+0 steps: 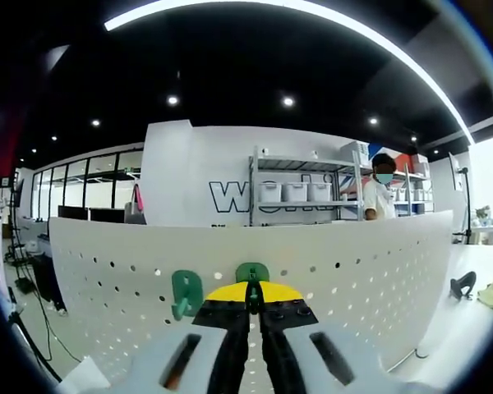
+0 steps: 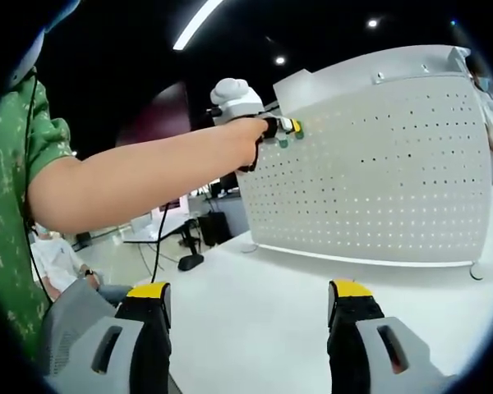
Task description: Insert the hook assembly into the mounting plate slot until the hook locks in place.
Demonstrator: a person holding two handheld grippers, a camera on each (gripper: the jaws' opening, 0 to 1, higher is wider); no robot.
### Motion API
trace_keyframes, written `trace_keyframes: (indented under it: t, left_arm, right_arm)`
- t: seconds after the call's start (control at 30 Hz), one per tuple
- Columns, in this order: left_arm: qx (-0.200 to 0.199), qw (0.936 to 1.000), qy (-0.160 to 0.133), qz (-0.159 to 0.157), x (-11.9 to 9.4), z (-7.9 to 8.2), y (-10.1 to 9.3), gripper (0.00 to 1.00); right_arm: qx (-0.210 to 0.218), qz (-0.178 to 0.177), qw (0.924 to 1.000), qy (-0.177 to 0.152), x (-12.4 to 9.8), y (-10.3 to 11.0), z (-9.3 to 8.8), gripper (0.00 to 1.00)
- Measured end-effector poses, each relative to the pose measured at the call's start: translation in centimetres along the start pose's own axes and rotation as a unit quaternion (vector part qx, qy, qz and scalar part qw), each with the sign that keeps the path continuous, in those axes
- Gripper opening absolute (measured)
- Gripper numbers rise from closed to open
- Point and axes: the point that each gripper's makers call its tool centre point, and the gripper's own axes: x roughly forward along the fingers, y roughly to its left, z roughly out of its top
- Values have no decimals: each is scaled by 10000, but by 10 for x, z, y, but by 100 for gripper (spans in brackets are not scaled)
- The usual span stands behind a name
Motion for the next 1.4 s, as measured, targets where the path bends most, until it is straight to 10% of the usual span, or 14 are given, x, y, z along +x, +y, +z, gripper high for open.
trace_keyframes:
  t: [1.4]
  left_arm:
    - [-7,9998,-19,208,2,-3,0,3]
  right_arm:
    - [35,24,10000,-49,0,-1,1,79]
